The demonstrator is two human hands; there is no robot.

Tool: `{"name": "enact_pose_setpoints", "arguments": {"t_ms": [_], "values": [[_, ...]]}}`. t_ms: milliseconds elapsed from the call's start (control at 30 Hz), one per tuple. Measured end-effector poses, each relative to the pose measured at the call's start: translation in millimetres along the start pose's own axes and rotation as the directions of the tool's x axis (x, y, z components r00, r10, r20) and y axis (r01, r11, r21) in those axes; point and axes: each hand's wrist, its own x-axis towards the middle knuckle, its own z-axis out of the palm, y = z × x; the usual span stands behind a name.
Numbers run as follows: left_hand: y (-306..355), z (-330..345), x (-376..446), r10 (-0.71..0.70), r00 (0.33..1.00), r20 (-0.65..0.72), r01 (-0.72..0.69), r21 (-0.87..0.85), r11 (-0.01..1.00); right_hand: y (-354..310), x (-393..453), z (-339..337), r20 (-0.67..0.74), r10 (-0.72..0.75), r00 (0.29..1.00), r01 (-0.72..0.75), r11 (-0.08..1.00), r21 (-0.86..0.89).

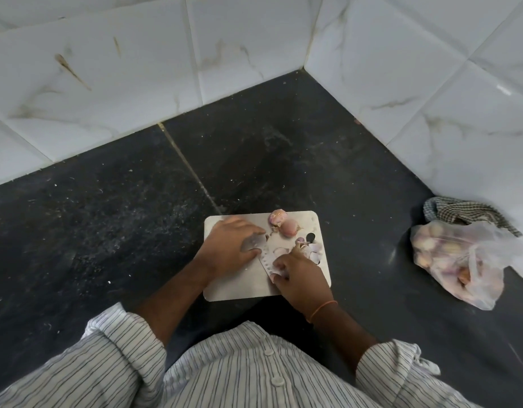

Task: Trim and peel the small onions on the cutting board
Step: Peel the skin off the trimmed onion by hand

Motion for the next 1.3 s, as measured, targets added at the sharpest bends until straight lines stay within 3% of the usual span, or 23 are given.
{"name": "enact_pose_setpoints", "arguments": {"t_ms": [400,600,900,1100,1300], "values": [[47,33,35,-0.005,0.987,0.160,-0.014,0.115,0.993,20,-11,9,-0.017,0.019,1.000,-0.021,0.993,-0.114],[52,45,40,-0.033,0.987,0.160,0.038,-0.028,0.999,28,-14,10,-0.023,0.015,1.000,-0.018,0.993,-0.118],[74,53,47,-0.071,0.975,0.212,0.092,-0.093,0.991,40,-26,3,-0.067,-0.006,0.998,-0.001,0.994,-0.111],[82,58,47,-0.114,0.979,0.166,0.140,-0.153,0.978,60,-40,-1,-0.055,0.048,0.997,-0.055,0.989,-0.135],[64,30,50,-0.185,0.982,-0.044,0.155,-0.382,0.911,71,-48,-12,-0.067,0.089,0.994,-0.097,0.988,-0.122]]}}
